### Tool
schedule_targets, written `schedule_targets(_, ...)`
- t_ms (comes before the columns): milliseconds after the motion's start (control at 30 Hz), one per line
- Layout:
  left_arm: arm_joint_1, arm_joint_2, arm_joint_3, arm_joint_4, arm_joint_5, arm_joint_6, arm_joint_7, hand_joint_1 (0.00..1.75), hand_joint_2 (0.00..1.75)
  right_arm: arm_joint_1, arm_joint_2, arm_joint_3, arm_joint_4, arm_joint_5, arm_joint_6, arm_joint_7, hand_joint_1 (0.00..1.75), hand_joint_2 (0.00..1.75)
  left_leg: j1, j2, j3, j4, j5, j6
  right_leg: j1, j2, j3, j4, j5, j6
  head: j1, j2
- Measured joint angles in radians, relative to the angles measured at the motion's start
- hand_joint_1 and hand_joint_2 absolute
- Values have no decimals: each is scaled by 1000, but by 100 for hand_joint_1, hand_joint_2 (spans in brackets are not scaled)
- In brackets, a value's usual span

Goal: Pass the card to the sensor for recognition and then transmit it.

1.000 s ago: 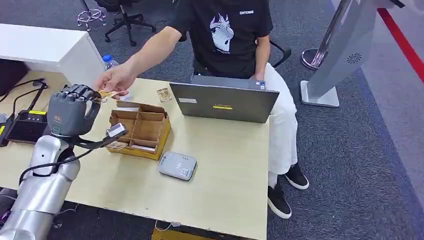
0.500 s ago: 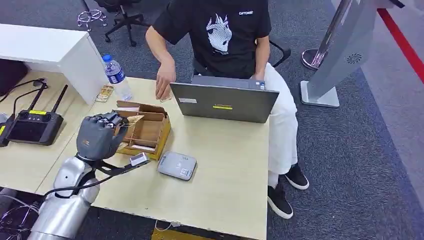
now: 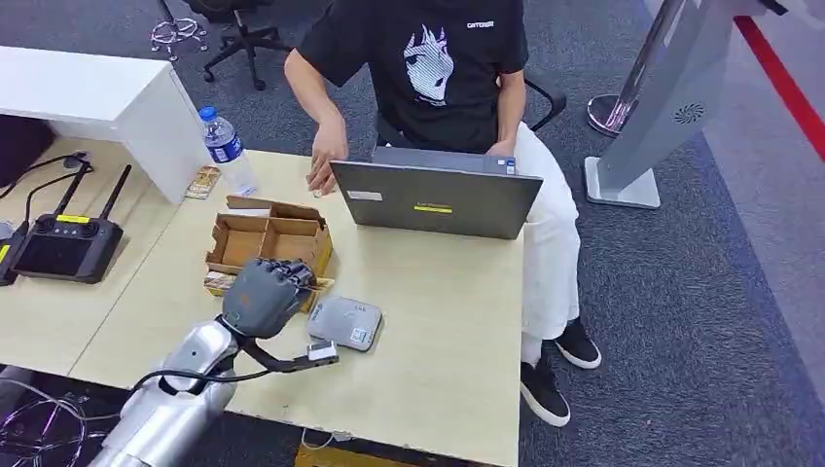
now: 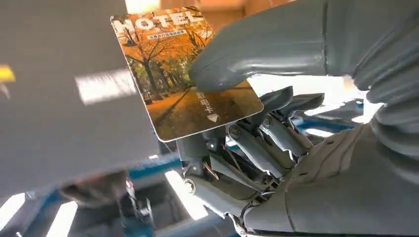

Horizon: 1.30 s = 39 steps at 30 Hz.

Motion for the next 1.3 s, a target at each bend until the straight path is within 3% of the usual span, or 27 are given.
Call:
schedule_targets(367, -51, 10, -103, 79, -12, -106, 27, 175, 175, 1, 0, 0, 0, 2, 4, 3, 0, 175, 0, 0, 0, 0, 0, 0, 0, 0, 0, 0, 0, 0, 0, 0)
schedule_targets(667, -82, 37, -134, 118, -2, -148, 32, 175, 175, 1, 0, -1, 0, 4, 4, 3, 0, 175, 0, 0, 0, 0, 0, 0, 0, 0, 0, 0, 0, 0, 0, 0)
schedule_targets(1000, -152, 87, -127, 85, 58, -100, 94, 175, 175, 1, 0, -2, 0, 19, 0, 2, 0, 175, 0, 0, 0, 0, 1, 0, 0, 0, 0, 0, 0, 0, 0, 0)
schedule_targets(1300, -241, 109, 4, 68, 81, -39, 96, 175, 175, 1, 0, -2, 2, 39, 0, 7, 0, 175, 0, 0, 0, 0, 1, -1, 0, 0, 0, 1, 0, 0, 0, 0)
